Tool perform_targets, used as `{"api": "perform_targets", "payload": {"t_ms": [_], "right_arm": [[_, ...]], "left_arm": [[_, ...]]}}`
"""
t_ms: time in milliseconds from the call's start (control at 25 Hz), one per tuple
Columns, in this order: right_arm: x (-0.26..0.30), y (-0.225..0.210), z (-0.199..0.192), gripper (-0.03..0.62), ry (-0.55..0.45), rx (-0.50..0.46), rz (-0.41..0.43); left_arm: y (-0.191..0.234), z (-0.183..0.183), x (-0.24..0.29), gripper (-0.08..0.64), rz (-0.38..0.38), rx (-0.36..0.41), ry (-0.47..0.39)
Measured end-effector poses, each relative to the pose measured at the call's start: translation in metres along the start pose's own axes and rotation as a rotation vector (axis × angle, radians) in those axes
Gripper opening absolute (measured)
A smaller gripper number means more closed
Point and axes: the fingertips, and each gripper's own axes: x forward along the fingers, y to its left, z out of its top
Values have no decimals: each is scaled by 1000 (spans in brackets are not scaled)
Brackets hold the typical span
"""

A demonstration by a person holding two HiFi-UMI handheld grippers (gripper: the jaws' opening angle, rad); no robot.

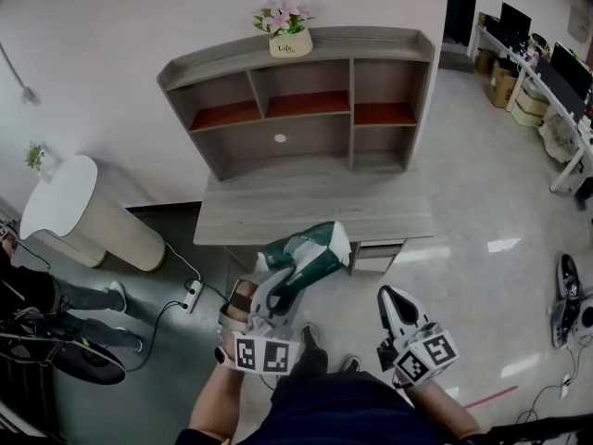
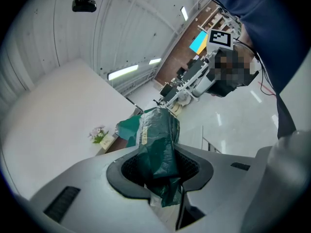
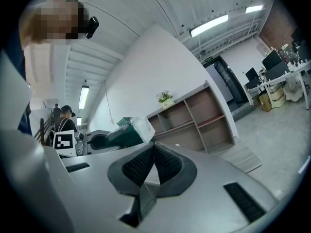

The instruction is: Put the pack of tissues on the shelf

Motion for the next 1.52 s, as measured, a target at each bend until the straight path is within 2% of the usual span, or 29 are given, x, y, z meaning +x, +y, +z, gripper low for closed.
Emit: {"api": "perform_targets", "payload": {"t_ms": [360, 680, 1080, 1520], "right_arm": [[71, -15, 9, 5, -5, -8, -57], [131, -20, 9, 5, -11, -11, -94], [184, -11, 1, 4, 13, -10, -125], [216, 13, -17, 5, 73, -36, -137]], "left_arm": [[43, -45, 48, 130, -20, -7, -41], [75, -83, 87, 130, -46, 28, -75], [102, -130, 102, 130, -71, 6, -96], [103, -176, 92, 130, -90, -60, -103]]}}
